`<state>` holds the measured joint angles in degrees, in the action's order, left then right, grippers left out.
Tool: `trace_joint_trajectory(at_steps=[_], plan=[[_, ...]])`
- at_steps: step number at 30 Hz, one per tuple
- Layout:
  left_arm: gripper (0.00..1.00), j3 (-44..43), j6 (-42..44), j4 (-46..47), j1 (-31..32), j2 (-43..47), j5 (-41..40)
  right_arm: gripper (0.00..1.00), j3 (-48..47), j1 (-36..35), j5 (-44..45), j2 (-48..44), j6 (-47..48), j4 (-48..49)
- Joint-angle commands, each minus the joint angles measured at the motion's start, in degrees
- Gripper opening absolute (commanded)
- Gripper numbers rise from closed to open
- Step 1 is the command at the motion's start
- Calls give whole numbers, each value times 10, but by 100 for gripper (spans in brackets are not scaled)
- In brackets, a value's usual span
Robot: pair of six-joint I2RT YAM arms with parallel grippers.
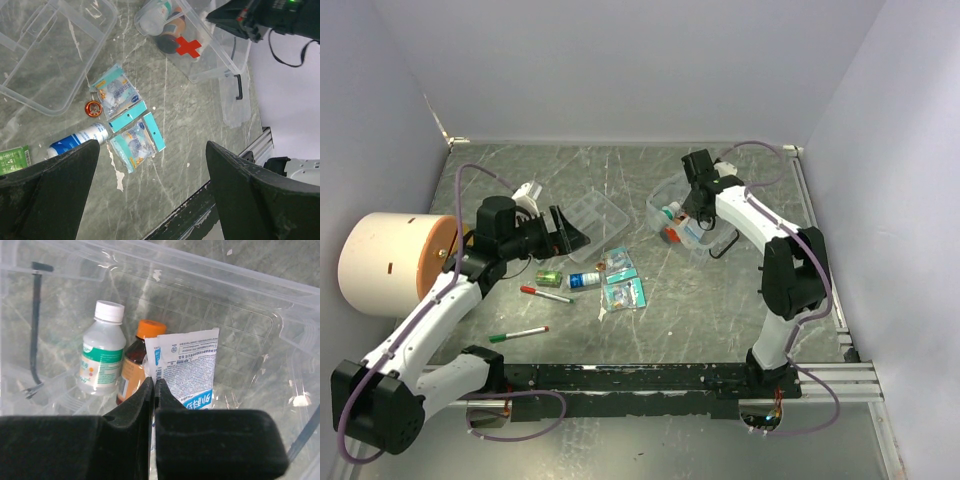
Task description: Organize the medicine kit
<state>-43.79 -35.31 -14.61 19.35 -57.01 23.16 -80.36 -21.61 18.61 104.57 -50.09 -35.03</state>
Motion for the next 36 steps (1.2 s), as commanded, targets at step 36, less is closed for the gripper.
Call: trace_joint_trajectory(at_steps=[36], plan=[[88,-613,108,-13,131,-650,-36,0,162,19,-102,-163,171,52]])
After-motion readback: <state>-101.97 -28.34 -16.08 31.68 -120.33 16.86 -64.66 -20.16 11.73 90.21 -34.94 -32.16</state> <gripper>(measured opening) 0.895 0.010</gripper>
